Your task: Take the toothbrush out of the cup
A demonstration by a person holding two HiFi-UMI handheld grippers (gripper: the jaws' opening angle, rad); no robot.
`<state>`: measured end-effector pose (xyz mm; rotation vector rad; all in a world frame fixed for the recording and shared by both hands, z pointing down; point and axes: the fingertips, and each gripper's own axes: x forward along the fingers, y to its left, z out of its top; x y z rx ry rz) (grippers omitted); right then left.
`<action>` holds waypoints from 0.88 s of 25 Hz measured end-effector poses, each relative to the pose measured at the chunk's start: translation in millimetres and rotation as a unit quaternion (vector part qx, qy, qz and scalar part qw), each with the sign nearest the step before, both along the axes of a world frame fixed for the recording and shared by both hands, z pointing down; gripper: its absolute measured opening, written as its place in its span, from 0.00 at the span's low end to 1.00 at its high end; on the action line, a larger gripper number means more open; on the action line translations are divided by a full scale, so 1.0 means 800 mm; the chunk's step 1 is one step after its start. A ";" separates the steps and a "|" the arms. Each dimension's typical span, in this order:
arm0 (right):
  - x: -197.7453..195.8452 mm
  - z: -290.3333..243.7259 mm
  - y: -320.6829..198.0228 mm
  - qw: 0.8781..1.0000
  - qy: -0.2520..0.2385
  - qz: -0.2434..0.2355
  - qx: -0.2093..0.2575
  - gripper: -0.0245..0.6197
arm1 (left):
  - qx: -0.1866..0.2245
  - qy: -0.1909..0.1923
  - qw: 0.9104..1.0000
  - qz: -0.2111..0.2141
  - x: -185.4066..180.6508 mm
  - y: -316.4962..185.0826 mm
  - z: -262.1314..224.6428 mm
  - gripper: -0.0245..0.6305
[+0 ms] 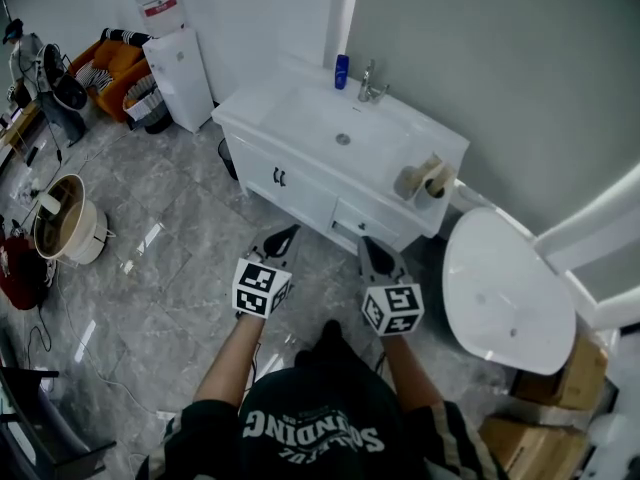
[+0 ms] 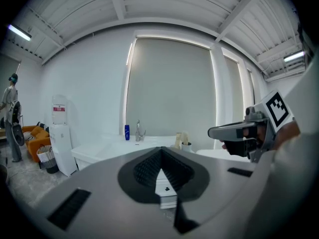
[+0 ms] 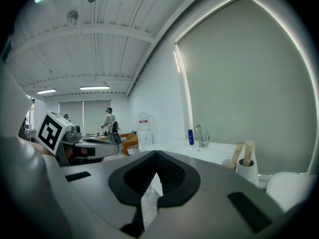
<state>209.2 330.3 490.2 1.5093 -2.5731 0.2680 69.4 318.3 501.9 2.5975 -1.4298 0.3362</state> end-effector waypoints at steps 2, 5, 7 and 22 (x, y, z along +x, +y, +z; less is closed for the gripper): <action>-0.003 0.002 -0.014 1.000 -0.002 0.003 -0.001 0.03 | -0.004 0.001 1.000 0.000 -0.006 -0.012 0.005 0.04; -0.010 0.004 -0.038 1.000 -0.005 0.005 0.000 0.03 | -0.005 -0.002 1.000 0.000 -0.016 -0.035 0.012 0.04; -0.016 0.007 -0.055 1.000 -0.007 0.004 -0.001 0.03 | -0.002 -0.005 1.000 -0.001 -0.024 -0.054 0.018 0.04; -0.047 0.019 -0.283 1.000 -0.006 0.029 -0.011 0.03 | -0.018 0.002 1.000 0.025 -0.053 -0.287 0.034 0.04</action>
